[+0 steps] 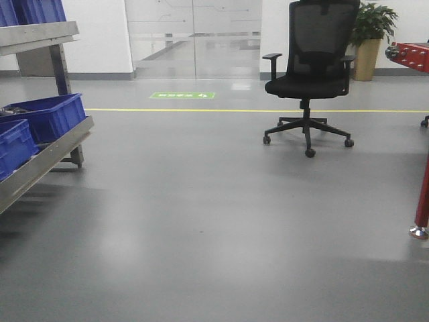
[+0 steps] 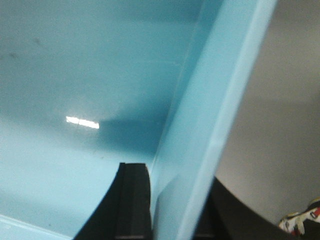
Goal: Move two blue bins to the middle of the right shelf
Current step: 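Drive the base past the person alongside the dark blue bin shelf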
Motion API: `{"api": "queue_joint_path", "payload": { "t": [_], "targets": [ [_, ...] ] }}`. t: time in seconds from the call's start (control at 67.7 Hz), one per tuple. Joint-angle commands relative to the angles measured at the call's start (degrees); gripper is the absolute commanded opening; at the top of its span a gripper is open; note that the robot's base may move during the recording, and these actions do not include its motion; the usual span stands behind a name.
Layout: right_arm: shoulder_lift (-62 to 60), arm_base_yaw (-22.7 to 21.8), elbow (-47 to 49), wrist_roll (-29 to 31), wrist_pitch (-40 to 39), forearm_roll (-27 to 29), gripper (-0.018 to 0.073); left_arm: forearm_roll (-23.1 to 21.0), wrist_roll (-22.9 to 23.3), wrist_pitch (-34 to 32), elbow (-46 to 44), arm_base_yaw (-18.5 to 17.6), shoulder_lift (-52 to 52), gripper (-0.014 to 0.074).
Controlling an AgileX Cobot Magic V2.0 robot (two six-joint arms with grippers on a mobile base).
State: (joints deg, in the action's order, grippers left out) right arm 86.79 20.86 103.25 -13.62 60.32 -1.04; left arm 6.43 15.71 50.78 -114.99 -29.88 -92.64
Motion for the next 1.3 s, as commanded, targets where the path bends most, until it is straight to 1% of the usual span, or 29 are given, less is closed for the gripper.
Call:
{"api": "queue_joint_path", "payload": {
  "t": [0.0,1.286],
  "targets": [
    [-0.7,0.3,0.8,1.1,-5.9,1.8,-0.0154,-3.0,-1.5,-4.3,-1.0,-0.7,1.4,-0.0111],
    [-0.7,0.3,0.8,1.1,-5.9,1.8,-0.0154,-3.0,-1.5,-4.3,-1.0,-0.7,-0.6,-0.0111]
  ]
}}
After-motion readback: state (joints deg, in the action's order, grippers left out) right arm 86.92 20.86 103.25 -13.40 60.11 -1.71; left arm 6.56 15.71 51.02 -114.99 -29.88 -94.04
